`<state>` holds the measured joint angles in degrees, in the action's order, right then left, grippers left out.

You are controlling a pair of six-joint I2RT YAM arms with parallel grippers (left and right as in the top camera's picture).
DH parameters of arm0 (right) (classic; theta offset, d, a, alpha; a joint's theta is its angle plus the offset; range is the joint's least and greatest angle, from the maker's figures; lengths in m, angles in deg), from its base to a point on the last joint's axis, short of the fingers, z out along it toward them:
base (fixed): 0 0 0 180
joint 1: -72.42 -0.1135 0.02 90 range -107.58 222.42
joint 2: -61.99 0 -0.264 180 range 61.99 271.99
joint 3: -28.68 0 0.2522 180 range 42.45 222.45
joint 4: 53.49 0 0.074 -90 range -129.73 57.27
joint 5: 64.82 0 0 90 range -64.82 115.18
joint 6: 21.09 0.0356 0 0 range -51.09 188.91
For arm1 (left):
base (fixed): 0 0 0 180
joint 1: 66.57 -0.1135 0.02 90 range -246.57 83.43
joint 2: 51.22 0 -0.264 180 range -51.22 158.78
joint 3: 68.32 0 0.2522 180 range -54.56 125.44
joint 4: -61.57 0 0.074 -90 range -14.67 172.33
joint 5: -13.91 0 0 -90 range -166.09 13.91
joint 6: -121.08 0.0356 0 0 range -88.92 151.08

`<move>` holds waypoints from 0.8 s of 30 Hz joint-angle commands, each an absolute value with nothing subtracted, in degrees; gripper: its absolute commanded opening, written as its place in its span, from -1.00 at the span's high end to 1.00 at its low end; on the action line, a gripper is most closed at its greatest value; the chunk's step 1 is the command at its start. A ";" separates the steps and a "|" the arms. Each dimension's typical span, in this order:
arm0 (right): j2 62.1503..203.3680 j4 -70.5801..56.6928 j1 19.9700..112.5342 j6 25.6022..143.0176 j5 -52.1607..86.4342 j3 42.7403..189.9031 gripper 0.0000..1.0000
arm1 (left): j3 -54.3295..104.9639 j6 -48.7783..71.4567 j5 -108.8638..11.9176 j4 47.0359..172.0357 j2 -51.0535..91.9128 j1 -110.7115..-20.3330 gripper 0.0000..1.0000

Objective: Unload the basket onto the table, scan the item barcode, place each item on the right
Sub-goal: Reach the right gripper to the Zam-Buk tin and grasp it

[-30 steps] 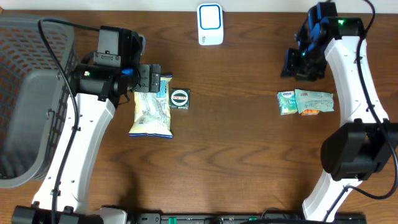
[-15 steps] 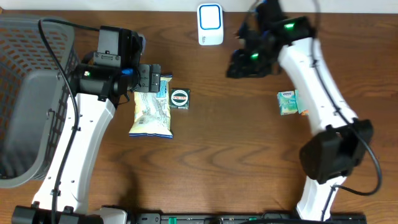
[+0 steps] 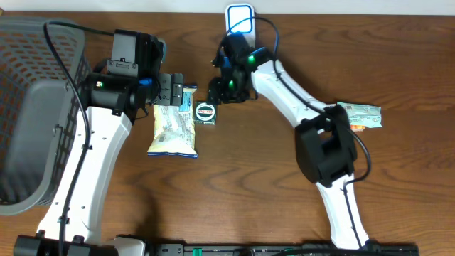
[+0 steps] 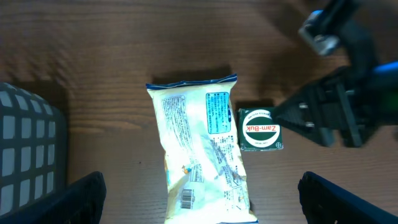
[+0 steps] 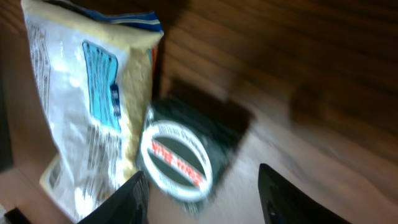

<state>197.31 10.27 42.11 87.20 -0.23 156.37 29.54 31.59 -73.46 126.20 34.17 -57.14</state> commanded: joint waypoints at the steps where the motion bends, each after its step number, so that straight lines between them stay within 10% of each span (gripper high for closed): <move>1: 198.65 7.47 40.38 88.79 -2.37 156.96 0.01 | 30.04 32.57 -73.78 126.31 34.17 -57.40 -0.95; 24: 201.31 11.71 37.87 88.55 3.53 156.96 0.32 | 30.04 32.57 -73.78 126.31 34.17 -57.40 -0.96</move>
